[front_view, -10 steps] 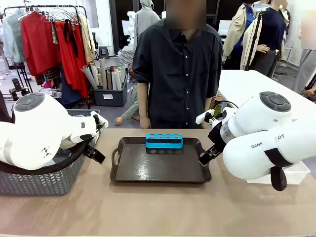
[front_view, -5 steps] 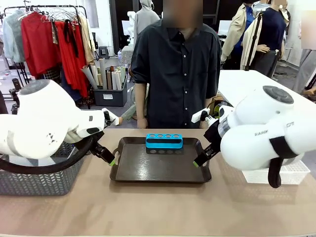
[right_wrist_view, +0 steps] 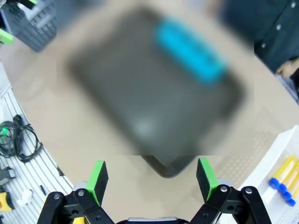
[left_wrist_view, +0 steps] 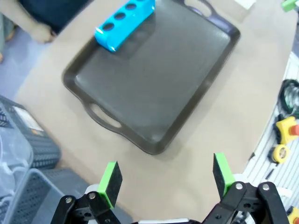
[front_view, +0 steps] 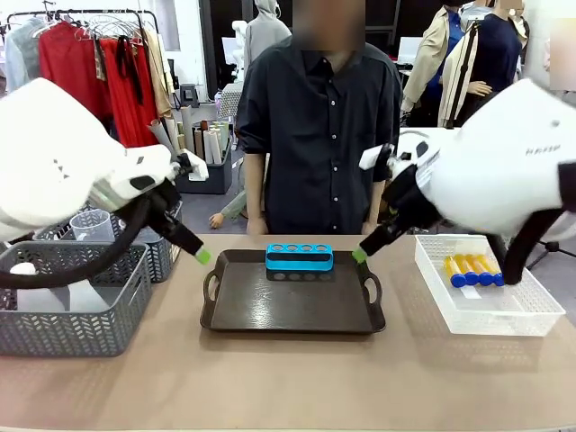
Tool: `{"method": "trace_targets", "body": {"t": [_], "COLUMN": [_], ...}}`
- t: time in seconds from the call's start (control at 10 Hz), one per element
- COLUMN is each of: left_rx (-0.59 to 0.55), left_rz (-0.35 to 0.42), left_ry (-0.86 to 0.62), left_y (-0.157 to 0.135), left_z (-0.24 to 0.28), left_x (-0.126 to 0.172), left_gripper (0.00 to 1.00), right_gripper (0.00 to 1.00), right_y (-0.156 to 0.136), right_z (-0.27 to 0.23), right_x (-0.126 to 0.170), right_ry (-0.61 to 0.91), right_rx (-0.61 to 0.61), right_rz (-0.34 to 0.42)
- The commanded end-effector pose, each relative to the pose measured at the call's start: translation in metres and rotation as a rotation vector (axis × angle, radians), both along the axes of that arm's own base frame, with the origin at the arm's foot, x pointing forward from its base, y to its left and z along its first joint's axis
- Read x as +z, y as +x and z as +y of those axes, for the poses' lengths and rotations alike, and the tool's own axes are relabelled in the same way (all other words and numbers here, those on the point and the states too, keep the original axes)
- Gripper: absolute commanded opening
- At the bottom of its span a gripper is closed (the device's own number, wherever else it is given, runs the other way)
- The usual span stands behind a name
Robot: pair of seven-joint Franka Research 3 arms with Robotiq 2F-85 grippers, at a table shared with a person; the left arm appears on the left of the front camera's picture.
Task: Prepare the laboratory tools.
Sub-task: Pick up one Large Measuring Cup and place it on the Handle tray.
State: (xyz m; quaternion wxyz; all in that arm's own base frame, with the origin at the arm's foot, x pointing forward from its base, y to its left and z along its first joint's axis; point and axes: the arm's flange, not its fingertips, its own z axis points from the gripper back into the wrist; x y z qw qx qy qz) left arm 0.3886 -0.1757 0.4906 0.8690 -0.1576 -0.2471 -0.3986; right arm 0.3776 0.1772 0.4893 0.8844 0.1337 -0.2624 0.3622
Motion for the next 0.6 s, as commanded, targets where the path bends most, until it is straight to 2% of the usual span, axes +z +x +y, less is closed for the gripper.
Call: {"method": "trace_targets", "body": {"t": [0.0,0.2,0.3,0.5], "left_rx": [-0.026,-0.02,-0.046,-0.036], "left_rz": [-0.075,-0.16,-0.163,-0.173], "left_ry": [-0.048,-0.071,-0.098,-0.124], "left_y": [0.005,0.007,0.011,0.017], "left_z": [0.009,0.012,0.013,0.012], "left_x": [0.015,0.033,0.043,0.054], "left_gripper": [1.0,1.0,1.0,1.0], "right_gripper": [1.0,1.0,1.0,1.0], "right_y": [0.013,0.021,0.028,0.038], "right_z": [-0.011,-0.023,-0.032,-0.044], "right_x": [0.018,0.044,0.054,0.069], "right_ry": [0.062,0.081,0.08,0.12], "right_rx": [0.044,0.053,0.037,0.037], "right_rz": [0.003,-0.001,-0.036,-0.035]}}
